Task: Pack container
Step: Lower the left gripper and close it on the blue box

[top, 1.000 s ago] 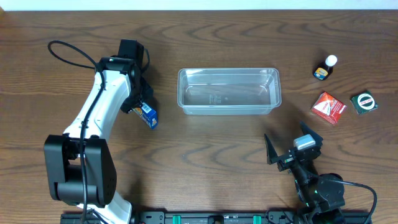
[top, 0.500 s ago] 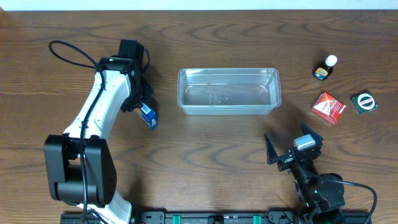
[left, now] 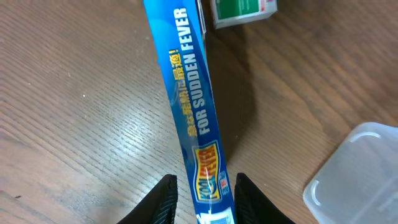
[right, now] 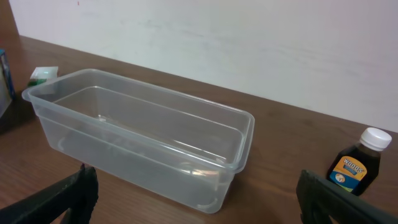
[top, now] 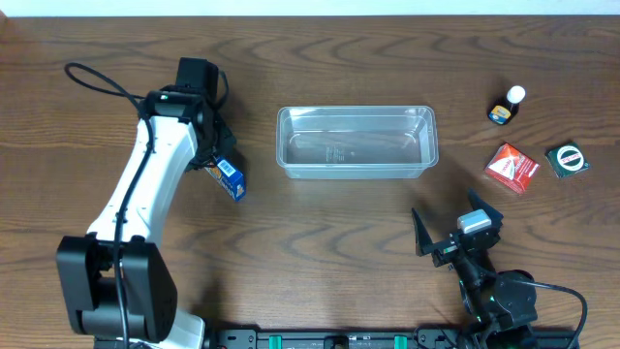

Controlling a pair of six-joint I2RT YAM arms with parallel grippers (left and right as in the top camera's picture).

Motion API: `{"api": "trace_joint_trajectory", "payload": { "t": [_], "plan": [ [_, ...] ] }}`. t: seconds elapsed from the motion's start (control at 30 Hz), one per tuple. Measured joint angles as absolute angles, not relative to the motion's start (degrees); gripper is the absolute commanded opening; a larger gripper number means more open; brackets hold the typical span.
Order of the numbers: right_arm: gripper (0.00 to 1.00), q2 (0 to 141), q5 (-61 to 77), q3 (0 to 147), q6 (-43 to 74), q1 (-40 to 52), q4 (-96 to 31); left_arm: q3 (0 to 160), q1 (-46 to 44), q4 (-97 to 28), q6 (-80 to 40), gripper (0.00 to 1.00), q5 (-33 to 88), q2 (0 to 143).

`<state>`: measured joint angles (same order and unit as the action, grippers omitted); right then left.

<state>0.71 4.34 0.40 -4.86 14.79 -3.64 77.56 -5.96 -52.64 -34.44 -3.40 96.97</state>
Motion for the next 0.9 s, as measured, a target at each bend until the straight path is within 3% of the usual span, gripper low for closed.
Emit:
{"api": "trace_joint_trajectory", "payload": {
  "t": [0.03,0.2,0.67,0.8,0.9],
  "plan": [
    [0.99,0.71,4.34,0.40,-4.86,14.79,-3.64,77.56,-5.96,-52.66,-34.41,0.45,-3.40,96.86],
    [0.99,0.71,4.34,0.40,-4.86,14.79,-3.64,77.56,-5.96,-52.64,-37.78,0.49,-3.40,96.86],
    [0.99,0.73,4.34,0.40,-4.84,14.79,-3.64,77.54,-5.96,-52.25,-46.83,0.49,-3.40,100.03],
    [0.99,0.73,4.34,0.40,-4.86,14.79,-3.64,77.54,-5.96,-52.23,-47.68,0.36,-3.38,101.62],
    [0.99,0.73,4.34,0.40,-4.86,14.79,-3.64,77.52,-5.96,-52.16,-47.86,0.36,-3.40,101.84]
  ]
}}
